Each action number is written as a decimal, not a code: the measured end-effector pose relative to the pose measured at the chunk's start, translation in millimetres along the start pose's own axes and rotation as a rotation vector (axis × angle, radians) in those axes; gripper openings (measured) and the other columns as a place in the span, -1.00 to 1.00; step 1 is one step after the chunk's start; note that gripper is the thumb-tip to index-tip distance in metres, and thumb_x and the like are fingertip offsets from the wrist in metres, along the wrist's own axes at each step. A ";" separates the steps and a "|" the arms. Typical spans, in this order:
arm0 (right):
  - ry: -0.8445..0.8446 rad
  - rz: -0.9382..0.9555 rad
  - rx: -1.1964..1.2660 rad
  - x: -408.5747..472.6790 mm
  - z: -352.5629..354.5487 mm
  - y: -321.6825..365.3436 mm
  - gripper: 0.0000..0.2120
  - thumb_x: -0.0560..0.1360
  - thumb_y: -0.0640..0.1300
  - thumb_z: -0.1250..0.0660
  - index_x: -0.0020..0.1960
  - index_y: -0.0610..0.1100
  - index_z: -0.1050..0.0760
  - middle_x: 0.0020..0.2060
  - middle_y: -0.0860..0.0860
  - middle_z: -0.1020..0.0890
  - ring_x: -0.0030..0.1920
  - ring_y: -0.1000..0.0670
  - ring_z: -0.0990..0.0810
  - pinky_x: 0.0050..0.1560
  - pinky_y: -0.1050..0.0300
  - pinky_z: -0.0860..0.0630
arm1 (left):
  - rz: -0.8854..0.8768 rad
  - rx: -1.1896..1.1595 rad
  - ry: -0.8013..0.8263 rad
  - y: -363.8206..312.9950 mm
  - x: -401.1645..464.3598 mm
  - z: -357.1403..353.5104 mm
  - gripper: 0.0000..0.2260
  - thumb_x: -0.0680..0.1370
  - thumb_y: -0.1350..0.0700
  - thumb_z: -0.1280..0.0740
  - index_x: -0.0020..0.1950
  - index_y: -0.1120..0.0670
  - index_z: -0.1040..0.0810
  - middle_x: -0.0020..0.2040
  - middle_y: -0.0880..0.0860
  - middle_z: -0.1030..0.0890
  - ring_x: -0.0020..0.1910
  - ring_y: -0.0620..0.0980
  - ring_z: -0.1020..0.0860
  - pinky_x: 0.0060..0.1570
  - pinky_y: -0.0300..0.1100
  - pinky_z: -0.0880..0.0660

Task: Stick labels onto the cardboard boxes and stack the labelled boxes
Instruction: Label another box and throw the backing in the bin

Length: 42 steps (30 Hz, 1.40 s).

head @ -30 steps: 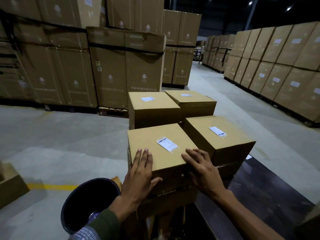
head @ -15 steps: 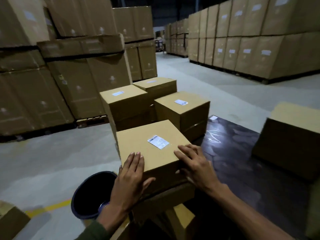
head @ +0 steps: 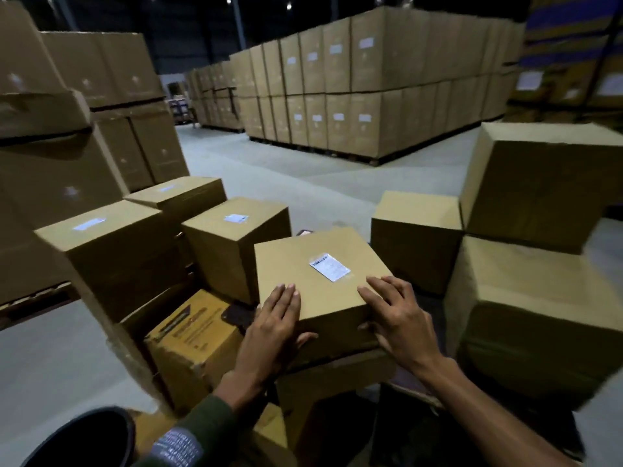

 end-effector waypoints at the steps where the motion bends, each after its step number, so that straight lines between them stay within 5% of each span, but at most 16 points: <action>1: 0.000 -0.032 -0.012 -2.4 1.3 -8.8 -0.29 0.30 -0.05 -0.58 0.40 0.03 -0.41 0.39 0.02 -0.46 0.35 -0.11 -0.37 -0.31 0.01 -0.64 | -0.027 -0.030 0.011 -2.0 9.3 -10.7 -0.30 0.52 -0.27 -0.20 0.46 0.22 -0.30 0.45 0.22 -0.41 0.45 0.21 -0.34 0.12 0.27 -0.54; 8: 0.035 -0.245 -0.082 -12.2 -20.6 -53.2 -0.33 0.34 0.00 -0.57 0.40 0.06 -0.43 0.37 0.03 -0.48 0.37 -0.08 -0.35 -0.22 -0.01 -0.66 | -0.185 -0.087 0.111 -6.1 62.6 -67.9 -0.31 0.52 -0.29 -0.11 0.45 0.19 -0.26 0.43 0.21 -0.43 0.44 0.21 -0.35 0.12 0.21 -0.55; 14: 0.079 -0.302 -0.101 -7.7 -52.5 -63.4 -0.46 0.41 -0.02 -0.50 0.35 0.10 -0.43 0.36 0.07 -0.44 0.33 -0.06 -0.35 -0.22 0.05 -0.65 | -0.210 -0.141 0.205 12.0 76.6 -104.0 -0.18 0.34 -0.11 -0.56 0.43 0.26 -0.33 0.41 0.26 -0.44 0.44 0.24 -0.28 0.13 0.20 -0.53; 17: 0.093 -0.309 -0.083 -0.4 -57.3 -67.4 -0.45 0.42 -0.07 -0.51 0.36 0.08 -0.43 0.36 0.05 -0.44 0.33 -0.07 -0.34 -0.06 0.02 -0.64 | -0.202 -0.121 0.179 19.2 83.5 -107.2 -0.36 0.57 -0.25 -0.19 0.41 0.24 -0.42 0.40 0.22 -0.47 0.41 0.21 -0.40 0.24 0.14 -0.49; 20: 0.114 -0.286 -0.089 5.2 -61.6 -73.1 -0.44 0.42 -0.08 -0.51 0.37 0.07 -0.42 0.36 0.03 -0.45 0.31 -0.09 -0.36 0.06 -0.05 -0.59 | -0.168 -0.098 0.174 29.7 96.7 -107.7 -0.32 0.65 -0.28 0.08 0.35 0.21 -0.51 0.35 0.19 -0.52 0.37 0.17 -0.46 0.31 0.16 -0.43; 25: 0.190 -0.303 -0.131 12.0 -65.2 -78.8 -0.40 0.40 -0.12 -0.49 0.38 0.11 -0.39 0.38 0.03 -0.45 0.30 -0.09 -0.38 0.08 -0.14 -0.51 | -0.113 -0.123 0.158 42.4 107.0 -116.1 -0.35 0.68 -0.18 0.15 0.38 0.22 -0.49 0.38 0.19 -0.50 0.40 0.18 -0.42 0.34 0.20 -0.39; 30: 0.354 -0.403 -0.094 32.2 -58.8 -82.6 -0.49 0.45 0.01 -0.27 0.40 0.14 -0.40 0.39 0.14 -0.40 0.39 0.02 -0.32 0.36 -0.18 -0.29 | -0.126 -0.168 0.042 42.7 107.2 -120.8 -0.50 0.65 -0.05 -0.01 0.35 0.25 -0.50 0.36 0.24 -0.51 0.39 0.21 -0.43 0.36 0.19 -0.27; 36: 0.211 -0.560 0.020 83.7 -61.9 -93.1 -0.56 0.50 0.13 -0.24 0.27 -0.08 -0.55 0.17 -0.07 -0.60 0.14 -0.08 -0.57 0.14 -0.08 -0.52 | -0.112 -0.208 -0.055 41.2 106.6 -121.3 -0.54 0.60 0.01 -0.10 0.33 0.25 -0.53 0.35 0.25 -0.51 0.36 0.21 -0.45 0.34 0.22 -0.33; 42: 0.406 -0.681 -0.123 124.5 -100.2 -111.1 -0.32 0.42 0.39 -0.15 0.24 -0.11 -0.54 0.12 -0.13 -0.58 0.08 -0.16 -0.52 0.06 -0.10 -0.54 | -0.105 -0.216 -0.082 44.1 105.5 -121.9 -0.52 0.61 -0.02 -0.06 0.36 0.23 -0.51 0.38 0.23 -0.49 0.40 0.18 -0.42 0.37 0.21 -0.26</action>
Point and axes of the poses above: each hand's wrist, its own x-axis towards the middle knuckle, its own z-axis out of the back of the hand, y = z × x, the point moved 8 cm from there along x, towards the middle knuckle
